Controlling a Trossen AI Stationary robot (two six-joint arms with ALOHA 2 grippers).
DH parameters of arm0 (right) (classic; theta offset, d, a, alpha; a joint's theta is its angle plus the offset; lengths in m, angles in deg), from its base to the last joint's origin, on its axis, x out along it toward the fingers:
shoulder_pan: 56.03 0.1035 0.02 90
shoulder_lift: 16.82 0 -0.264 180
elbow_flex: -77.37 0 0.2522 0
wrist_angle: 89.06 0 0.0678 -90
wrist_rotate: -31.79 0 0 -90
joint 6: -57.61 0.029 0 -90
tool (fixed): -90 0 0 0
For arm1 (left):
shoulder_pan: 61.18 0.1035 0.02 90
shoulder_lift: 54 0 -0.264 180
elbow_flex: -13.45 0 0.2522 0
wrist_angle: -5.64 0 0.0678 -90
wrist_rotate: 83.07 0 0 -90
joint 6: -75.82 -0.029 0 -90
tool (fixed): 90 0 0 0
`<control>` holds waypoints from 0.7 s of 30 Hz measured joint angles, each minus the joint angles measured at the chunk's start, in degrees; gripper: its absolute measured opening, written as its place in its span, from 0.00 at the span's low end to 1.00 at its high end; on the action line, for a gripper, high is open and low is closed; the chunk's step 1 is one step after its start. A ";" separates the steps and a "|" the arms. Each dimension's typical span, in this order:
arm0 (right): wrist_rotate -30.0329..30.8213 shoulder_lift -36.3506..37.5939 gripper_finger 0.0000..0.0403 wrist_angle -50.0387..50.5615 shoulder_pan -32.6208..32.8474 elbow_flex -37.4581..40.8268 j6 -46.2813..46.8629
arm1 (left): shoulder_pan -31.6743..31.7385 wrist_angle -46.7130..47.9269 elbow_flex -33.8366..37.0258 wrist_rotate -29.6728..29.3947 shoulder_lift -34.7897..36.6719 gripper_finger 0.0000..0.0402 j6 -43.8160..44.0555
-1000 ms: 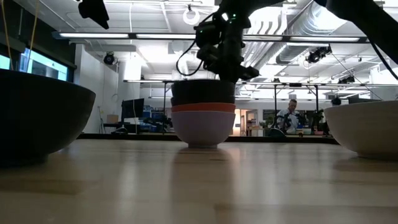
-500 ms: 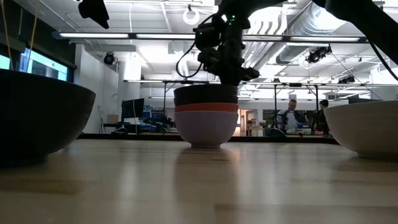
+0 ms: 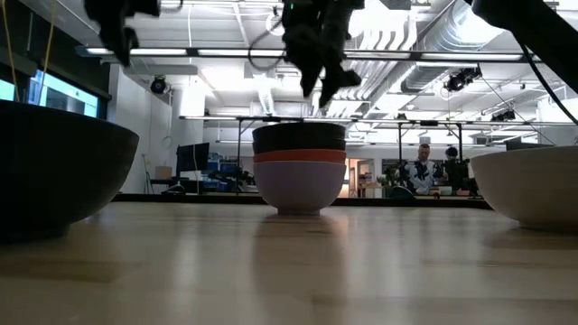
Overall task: Nest bowls inside each other
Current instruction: Stack the left white bowl on top of the black bowl
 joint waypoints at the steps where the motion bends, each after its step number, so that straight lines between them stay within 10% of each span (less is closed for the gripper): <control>1: 0.00 0.00 0.49 0.28 0.23 -2.02 -1.17 | -0.01 0.03 2.36 -0.05 0.23 0.54 -0.22; 11: -1.67 7.91 0.49 -3.89 2.73 0.64 -14.17 | -5.97 -9.80 23.43 2.74 2.57 0.54 2.28; 21: -5.29 10.19 0.49 3.08 5.96 0.67 -16.56 | -11.33 -18.43 29.51 -0.31 2.51 0.54 7.87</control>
